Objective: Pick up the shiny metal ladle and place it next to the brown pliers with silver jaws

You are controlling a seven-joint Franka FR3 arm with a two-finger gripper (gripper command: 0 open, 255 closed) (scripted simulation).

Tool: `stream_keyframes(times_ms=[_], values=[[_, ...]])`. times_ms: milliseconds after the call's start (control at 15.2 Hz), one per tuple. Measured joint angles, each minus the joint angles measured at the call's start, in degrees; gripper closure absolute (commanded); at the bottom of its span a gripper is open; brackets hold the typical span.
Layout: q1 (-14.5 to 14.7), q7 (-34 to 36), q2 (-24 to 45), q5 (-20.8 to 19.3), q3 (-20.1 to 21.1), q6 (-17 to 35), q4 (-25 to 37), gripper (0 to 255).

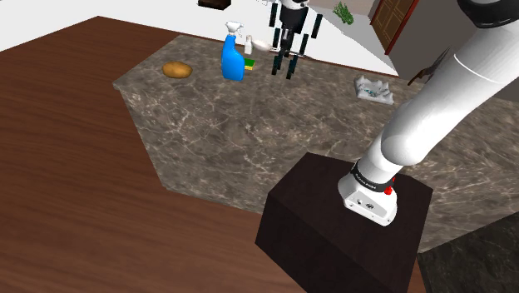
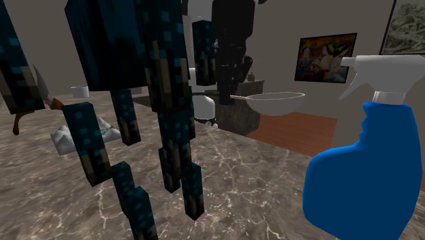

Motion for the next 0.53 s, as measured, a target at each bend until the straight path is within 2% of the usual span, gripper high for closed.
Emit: stream_keyframes(times_ms=[528], values=[[0.06, -0.36, -1.01, 0.01, 0.17, -6.04, 5.07, 255]])
